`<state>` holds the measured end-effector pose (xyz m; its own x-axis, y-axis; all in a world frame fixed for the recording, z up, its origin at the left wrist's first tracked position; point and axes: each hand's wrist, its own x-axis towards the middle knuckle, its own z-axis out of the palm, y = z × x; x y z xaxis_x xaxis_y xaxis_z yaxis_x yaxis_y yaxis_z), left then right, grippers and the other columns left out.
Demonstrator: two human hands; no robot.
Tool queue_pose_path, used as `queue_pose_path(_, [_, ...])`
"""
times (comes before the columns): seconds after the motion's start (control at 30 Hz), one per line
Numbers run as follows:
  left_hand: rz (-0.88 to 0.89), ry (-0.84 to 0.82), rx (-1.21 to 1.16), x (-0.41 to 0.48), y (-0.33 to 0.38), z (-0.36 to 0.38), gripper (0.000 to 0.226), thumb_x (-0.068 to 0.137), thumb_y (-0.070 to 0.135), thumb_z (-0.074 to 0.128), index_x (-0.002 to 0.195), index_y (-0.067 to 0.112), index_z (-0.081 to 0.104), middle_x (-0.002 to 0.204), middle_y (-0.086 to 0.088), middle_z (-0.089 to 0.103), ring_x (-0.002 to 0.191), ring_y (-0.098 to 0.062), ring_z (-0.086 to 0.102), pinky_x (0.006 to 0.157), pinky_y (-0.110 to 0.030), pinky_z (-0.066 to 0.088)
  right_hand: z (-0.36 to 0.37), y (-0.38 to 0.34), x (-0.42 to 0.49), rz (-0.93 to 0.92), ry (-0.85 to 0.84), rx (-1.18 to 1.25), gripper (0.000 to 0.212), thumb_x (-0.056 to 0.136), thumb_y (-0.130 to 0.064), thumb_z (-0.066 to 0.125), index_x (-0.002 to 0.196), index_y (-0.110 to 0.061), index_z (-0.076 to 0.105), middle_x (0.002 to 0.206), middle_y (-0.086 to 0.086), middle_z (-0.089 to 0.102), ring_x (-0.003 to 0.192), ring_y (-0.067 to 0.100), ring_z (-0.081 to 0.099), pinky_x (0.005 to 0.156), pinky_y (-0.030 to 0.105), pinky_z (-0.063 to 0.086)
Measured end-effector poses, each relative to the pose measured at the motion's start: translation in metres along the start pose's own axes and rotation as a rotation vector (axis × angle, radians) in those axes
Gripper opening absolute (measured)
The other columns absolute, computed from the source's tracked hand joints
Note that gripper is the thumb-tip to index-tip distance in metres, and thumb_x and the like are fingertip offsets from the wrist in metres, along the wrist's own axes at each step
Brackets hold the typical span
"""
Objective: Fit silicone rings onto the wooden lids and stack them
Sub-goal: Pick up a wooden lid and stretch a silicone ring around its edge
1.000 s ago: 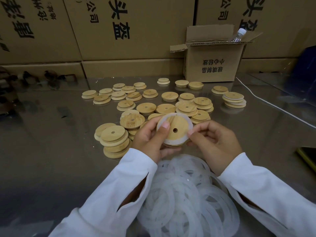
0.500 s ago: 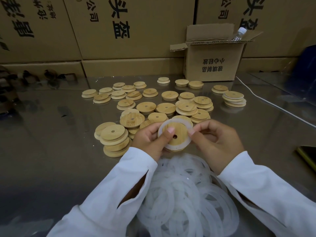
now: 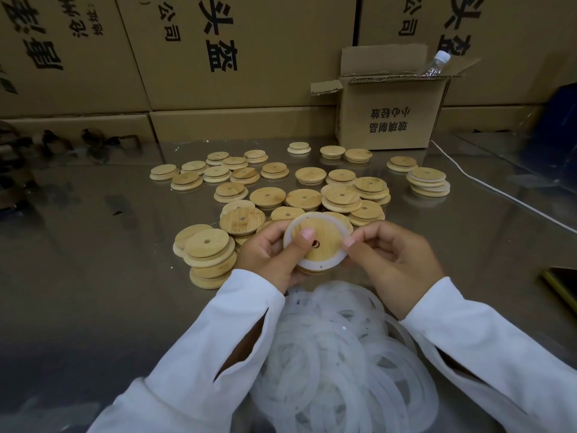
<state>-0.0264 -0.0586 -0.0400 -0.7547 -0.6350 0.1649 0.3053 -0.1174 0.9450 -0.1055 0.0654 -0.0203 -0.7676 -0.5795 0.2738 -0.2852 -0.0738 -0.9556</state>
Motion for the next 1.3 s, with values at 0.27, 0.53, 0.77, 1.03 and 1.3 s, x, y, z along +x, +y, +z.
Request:
queue_pose_path(0.27, [-0.042,0.007,-0.005,0.0,0.002,0.001,0.008,0.074,0.011,0.065,0.083,0.012,0.066,0.069,0.0,0.071,0.069,-0.013,0.068,0.06,-0.029,0.058,0.0,0.003,0.0,0.001,0.034,-0.024,0.01,0.079,-0.009,0.065,0.07,-0.013,0.063,0.068,0.003,0.067,0.061,0.006,0.062,0.059,0.01,0.047])
queue_pose_path(0.53, [0.014,-0.058,0.19,-0.005,0.0,0.001,0.016,0.07,0.019,0.07,0.085,0.016,0.069,0.076,-0.003,0.072,0.075,-0.018,0.067,0.082,-0.042,0.054,-0.004,0.003,0.001,-0.043,0.039,-0.152,0.01,0.078,-0.017,0.067,0.07,-0.022,0.064,0.073,-0.006,0.067,0.071,0.011,0.064,0.069,0.022,0.052])
queue_pose_path(0.77, [-0.023,-0.07,0.041,-0.001,0.001,0.0,0.027,0.06,0.019,0.079,0.084,0.014,0.066,0.074,-0.001,0.071,0.073,-0.015,0.067,0.073,-0.035,0.056,-0.009,-0.003,0.006,-0.073,0.015,-0.179,0.012,0.078,-0.017,0.068,0.068,-0.023,0.064,0.07,-0.008,0.066,0.067,0.004,0.06,0.068,0.015,0.049])
queue_pose_path(1.03, [-0.051,-0.089,-0.173,-0.003,0.004,0.004,0.025,0.064,0.015,0.061,0.088,0.007,0.061,0.072,-0.001,0.07,0.07,-0.011,0.067,0.068,-0.026,0.057,-0.009,-0.009,0.004,-0.12,0.025,-0.234,0.017,0.079,-0.018,0.067,0.066,-0.027,0.061,0.07,-0.01,0.064,0.073,0.01,0.06,0.067,0.021,0.045])
queue_pose_path(1.3, [-0.034,-0.041,-0.187,-0.003,0.011,0.008,0.023,0.061,0.012,0.062,0.084,0.006,0.061,0.067,-0.002,0.069,0.064,-0.012,0.067,0.062,-0.028,0.057,-0.002,-0.008,-0.005,-0.116,0.073,-0.118,0.01,0.077,-0.019,0.068,0.072,-0.026,0.063,0.073,-0.008,0.068,0.069,0.006,0.063,0.066,0.017,0.052])
